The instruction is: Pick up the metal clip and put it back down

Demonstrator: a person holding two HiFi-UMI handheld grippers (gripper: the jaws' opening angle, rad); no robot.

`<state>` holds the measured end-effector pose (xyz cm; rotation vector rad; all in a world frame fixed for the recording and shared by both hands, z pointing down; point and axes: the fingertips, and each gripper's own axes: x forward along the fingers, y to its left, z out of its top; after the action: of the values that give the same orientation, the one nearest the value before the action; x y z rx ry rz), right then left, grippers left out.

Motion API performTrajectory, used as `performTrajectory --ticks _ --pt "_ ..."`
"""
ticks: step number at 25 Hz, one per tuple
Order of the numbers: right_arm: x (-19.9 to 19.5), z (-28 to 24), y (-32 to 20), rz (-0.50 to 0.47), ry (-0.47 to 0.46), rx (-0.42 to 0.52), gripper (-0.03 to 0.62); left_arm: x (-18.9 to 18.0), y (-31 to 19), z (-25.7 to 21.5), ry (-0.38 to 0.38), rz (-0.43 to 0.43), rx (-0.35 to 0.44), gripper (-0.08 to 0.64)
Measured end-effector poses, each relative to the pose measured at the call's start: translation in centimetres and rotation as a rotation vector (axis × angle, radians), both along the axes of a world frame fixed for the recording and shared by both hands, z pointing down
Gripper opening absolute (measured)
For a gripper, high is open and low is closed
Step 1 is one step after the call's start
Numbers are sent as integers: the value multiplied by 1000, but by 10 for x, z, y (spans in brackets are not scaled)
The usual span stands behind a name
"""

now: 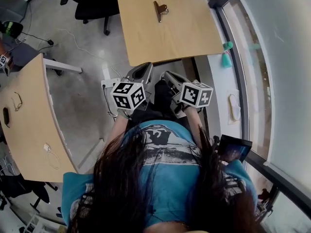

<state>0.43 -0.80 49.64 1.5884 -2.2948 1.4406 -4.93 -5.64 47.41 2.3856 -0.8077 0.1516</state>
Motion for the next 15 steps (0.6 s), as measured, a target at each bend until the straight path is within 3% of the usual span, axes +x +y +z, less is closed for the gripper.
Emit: performTrajectory --ticks 7,15 --pt "33 4 -75 -83 2 7 15 19 -69 2 -16 -103 2 2" --pt "97 15 -158 -150 8 0 15 77 -142 -2 -25 -174 15 3"
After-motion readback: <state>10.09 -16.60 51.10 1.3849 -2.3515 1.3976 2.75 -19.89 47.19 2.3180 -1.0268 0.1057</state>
